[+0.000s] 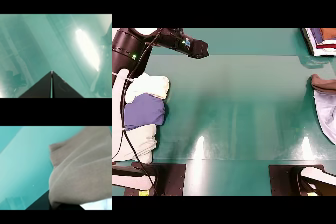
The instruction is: Fold the shirts.
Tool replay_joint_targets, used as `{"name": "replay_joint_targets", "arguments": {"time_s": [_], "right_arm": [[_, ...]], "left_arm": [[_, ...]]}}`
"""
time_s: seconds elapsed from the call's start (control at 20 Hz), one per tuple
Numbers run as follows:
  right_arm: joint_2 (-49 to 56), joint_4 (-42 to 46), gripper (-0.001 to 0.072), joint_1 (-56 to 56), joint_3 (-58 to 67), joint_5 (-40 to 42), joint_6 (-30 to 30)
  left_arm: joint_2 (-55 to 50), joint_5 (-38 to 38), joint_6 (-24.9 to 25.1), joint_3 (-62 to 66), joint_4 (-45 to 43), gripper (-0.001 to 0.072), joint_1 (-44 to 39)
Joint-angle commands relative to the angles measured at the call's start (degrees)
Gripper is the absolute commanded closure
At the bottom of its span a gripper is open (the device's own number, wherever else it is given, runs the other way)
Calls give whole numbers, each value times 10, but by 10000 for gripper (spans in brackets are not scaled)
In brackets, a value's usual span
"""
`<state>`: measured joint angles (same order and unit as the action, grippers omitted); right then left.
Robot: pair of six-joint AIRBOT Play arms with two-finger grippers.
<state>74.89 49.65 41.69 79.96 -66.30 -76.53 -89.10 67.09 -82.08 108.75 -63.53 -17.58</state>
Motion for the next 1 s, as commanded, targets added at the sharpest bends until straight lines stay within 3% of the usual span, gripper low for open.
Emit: {"name": "replay_joint_targets", "arguments": {"time_s": [0.0,0.5,0.55,0.6,0.65,0.7,0.95], "right_arm": [[-11,9,694,13,47,-85,0],[-139,231,687,19,-97,-72,-47],[-145,242,564,28,-107,-73,-61],[-150,245,381,41,-115,-74,-68],[-154,245,244,57,-123,-78,-71],[-158,245,200,72,-129,-85,-71],[-166,202,199,100,-140,-94,-70]], "left_arm": [[0,0,0,0,-1,683,0],[0,11,1,0,-3,682,0],[0,11,1,0,-3,682,0],[0,11,1,0,-4,683,0],[0,11,1,0,-4,682,0],[0,11,3,0,-3,682,0],[0,11,11,0,-3,683,0]]}}
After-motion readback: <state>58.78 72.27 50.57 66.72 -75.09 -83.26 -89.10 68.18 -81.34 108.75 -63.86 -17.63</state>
